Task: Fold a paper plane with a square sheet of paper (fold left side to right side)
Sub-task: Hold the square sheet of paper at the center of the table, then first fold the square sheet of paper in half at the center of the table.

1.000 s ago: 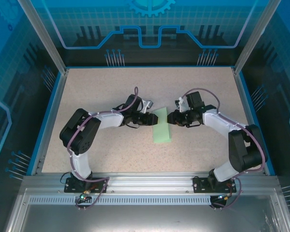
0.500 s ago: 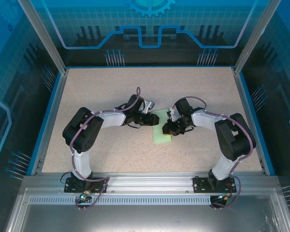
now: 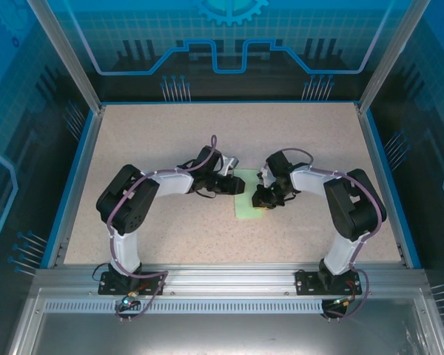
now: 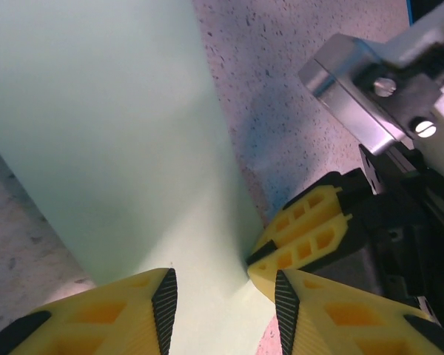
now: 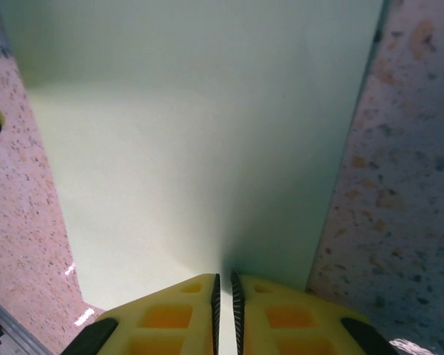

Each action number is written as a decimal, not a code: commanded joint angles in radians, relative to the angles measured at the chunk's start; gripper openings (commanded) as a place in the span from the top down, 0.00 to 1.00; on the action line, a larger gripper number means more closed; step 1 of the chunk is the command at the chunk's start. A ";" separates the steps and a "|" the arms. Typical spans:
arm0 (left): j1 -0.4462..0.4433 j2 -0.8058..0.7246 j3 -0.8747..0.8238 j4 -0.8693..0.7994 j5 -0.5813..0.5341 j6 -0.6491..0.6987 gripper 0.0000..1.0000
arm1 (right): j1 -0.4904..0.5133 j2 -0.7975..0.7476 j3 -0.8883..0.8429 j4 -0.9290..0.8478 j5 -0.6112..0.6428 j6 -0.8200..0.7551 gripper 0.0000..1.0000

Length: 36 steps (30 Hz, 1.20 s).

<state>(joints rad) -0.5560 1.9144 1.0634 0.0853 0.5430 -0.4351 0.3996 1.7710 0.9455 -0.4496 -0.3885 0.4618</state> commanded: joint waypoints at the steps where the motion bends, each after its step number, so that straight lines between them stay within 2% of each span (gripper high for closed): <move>1: -0.018 -0.011 -0.005 -0.022 0.041 0.038 0.57 | 0.006 0.025 0.022 -0.052 0.037 -0.020 0.85; 16: -0.039 0.064 0.035 -0.068 0.032 0.054 0.58 | 0.012 0.056 0.036 -0.098 0.103 -0.039 0.87; 24: -0.037 0.090 0.041 -0.107 -0.059 0.053 0.58 | 0.021 0.070 0.047 -0.130 0.141 -0.047 0.87; 36: 0.024 0.088 0.091 -0.116 -0.101 0.020 0.57 | 0.027 0.077 0.041 -0.137 0.157 -0.049 0.87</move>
<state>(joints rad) -0.5663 1.9816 1.1160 0.0010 0.4946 -0.4133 0.4145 1.8004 1.0035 -0.5354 -0.3168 0.4244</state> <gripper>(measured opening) 0.427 0.133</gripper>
